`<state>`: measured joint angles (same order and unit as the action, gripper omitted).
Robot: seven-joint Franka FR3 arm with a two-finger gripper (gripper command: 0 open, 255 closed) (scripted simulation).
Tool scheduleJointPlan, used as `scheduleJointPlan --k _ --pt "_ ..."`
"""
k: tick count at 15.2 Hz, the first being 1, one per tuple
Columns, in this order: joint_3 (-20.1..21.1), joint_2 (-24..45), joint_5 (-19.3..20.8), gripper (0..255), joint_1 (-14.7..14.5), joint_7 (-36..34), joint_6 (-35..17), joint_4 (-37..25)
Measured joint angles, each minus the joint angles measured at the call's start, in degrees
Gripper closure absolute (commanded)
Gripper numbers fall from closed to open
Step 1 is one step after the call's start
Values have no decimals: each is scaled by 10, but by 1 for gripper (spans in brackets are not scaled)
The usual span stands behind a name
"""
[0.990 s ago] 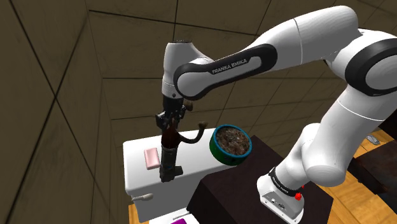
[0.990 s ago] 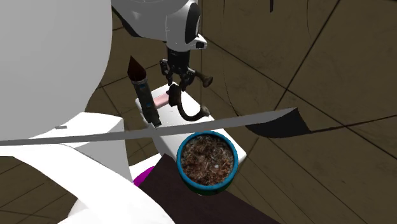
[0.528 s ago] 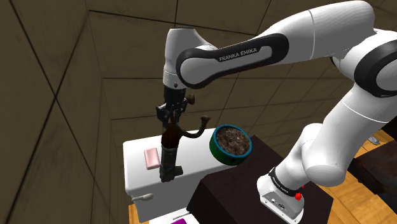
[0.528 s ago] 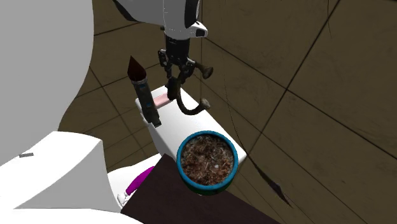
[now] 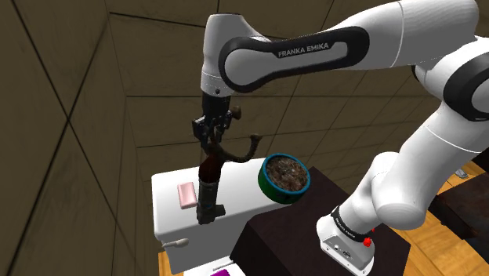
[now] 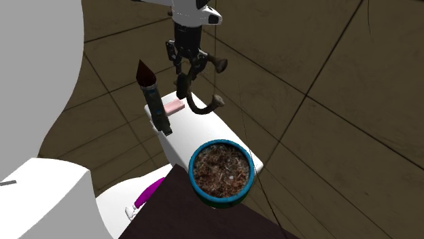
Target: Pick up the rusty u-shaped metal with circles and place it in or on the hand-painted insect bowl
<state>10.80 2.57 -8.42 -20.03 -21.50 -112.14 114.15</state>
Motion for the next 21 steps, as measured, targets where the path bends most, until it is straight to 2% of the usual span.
scheduleJointPlan --k 3,5,10,16,17,21 --pt "0 -7 0 255 1 -1 19 -13" --pt "-5 -35 -4 255 6 7 20 9" --pt "-19 -145 -20 255 15 38 15 125" --pt "-46 -280 -24 255 25 77 38 242" --pt "-46 -281 -24 0 25 77 38 242" --pt "-32 -248 -9 0 14 97 10 244"
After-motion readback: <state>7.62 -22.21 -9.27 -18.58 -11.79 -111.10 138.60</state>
